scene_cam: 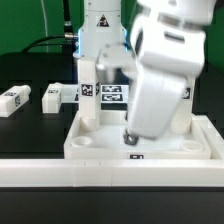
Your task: Assemble desk
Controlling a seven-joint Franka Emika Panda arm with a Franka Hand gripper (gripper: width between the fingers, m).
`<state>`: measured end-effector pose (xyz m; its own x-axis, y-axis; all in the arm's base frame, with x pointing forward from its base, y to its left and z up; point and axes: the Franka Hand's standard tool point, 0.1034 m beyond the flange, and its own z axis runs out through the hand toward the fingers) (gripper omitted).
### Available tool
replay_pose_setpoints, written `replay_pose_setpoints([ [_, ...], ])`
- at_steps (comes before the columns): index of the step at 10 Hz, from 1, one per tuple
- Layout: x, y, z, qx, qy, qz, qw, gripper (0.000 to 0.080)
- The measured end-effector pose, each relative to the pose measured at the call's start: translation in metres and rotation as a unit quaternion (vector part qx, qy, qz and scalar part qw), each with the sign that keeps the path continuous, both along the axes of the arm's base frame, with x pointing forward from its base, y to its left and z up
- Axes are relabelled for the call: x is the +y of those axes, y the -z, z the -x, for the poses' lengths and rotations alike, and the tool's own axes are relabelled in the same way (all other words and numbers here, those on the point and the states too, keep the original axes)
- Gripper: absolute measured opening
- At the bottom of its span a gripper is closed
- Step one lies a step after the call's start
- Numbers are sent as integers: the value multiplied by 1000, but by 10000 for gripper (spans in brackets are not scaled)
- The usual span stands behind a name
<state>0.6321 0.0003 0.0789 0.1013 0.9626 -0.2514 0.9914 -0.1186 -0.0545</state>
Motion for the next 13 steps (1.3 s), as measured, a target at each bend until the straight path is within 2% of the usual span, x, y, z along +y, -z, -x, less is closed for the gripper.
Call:
replay_pose_setpoints([
  [1,-7,-11,1,0,-1,0,1000,602],
  [3,-33,-31,11,-3,6,5,1000,647],
  [5,-42,-42,17,-10,16,5,1000,647],
  [6,-43,-45,22,-14,16,3,1000,649],
  [11,-45,-41,23,-19,52,4,998,649],
  [12,-53,-38,28,-36,145,13,989,649],
  [13,-63,-39,36,-27,189,24,981,649],
])
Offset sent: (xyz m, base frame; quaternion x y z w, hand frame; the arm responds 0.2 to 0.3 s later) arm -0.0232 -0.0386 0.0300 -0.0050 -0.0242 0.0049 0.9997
